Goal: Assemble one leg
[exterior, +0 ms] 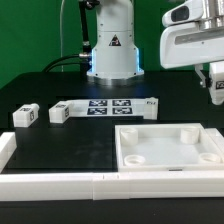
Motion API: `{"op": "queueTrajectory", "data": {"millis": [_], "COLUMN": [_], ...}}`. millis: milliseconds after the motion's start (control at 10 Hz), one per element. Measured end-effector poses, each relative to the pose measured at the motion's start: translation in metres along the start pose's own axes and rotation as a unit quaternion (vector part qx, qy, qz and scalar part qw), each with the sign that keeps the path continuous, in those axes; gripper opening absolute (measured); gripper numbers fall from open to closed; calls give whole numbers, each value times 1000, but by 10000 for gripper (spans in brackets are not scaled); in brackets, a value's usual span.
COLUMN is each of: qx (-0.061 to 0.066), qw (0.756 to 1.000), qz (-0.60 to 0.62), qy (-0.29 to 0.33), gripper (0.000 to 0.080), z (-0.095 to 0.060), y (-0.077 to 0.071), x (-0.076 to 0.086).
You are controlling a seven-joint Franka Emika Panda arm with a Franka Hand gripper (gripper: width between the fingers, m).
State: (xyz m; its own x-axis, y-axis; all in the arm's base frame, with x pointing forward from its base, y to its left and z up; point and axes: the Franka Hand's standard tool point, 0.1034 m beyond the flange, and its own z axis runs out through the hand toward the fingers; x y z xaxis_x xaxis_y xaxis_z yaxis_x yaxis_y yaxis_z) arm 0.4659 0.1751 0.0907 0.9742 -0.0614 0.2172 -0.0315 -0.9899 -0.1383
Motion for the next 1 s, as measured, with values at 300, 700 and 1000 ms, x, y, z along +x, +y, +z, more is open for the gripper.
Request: {"op": "queueTrajectory", "data": {"millis": [300, 700, 1000], "qx": [-2, -2, -10], "qw": [999, 999, 994], "qz": [-43, -52, -104], "qy": [16, 16, 15], "gripper": [291, 291, 291], "z": [8, 11, 17], "y": [14, 17, 33], "x": [39, 45, 82]}}
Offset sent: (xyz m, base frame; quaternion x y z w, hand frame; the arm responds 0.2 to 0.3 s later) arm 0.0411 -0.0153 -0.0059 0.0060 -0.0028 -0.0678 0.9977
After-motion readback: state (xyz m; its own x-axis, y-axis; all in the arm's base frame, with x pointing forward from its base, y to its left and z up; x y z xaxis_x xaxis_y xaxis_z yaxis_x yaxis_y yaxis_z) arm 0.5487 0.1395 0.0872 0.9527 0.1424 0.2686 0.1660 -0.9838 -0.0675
